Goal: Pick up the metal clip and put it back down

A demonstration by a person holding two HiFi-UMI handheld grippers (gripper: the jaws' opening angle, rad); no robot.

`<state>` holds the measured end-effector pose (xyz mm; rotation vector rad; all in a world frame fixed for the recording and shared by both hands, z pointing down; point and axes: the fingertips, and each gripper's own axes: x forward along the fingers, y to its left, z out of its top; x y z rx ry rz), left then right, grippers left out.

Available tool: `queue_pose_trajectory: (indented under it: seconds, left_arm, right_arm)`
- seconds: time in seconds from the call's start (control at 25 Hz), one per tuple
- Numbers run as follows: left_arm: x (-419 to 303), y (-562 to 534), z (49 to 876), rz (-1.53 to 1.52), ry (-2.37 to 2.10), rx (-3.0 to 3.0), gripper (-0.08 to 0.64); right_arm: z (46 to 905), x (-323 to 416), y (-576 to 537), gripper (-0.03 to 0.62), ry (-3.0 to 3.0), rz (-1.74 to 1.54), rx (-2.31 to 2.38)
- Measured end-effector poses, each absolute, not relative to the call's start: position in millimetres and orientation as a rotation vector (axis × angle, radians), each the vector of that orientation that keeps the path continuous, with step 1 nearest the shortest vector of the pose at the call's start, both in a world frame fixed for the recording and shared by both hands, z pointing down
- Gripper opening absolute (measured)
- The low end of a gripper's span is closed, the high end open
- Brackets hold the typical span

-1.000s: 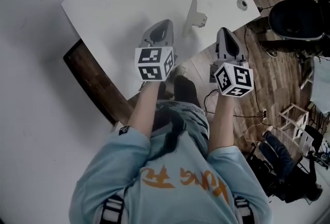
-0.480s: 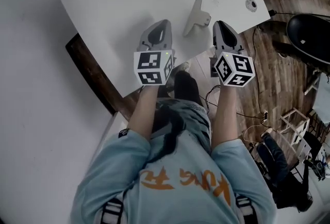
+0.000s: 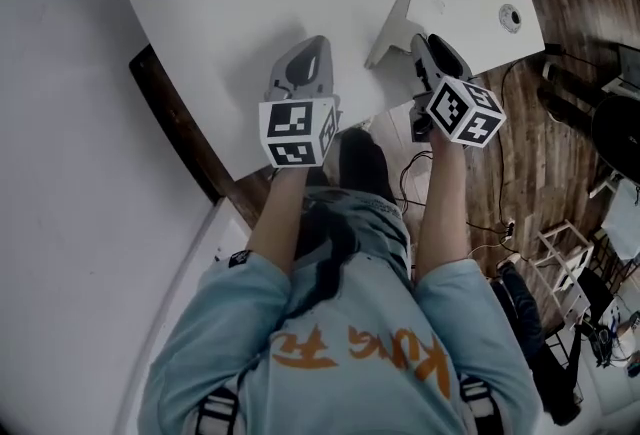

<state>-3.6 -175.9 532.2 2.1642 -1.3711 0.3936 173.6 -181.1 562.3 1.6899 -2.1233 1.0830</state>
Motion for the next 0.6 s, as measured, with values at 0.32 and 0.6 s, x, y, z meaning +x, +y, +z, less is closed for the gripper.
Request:
queue_pose_trajectory:
  seconds: [0.32, 0.6]
  left_arm:
    - [-18.0, -176.5, 538.5, 0.380, -1.407, 2.125, 0.025]
    - [-31.5, -171.7, 536.0, 0.364, -1.412, 2.120, 0.025]
  right_arm:
    - [582.4, 149.6, -177.8, 0.122, -2.135, 1.310, 1.596]
    - [575.9, 140.4, -176.1, 0.080, -2.160, 1.446, 1.658]
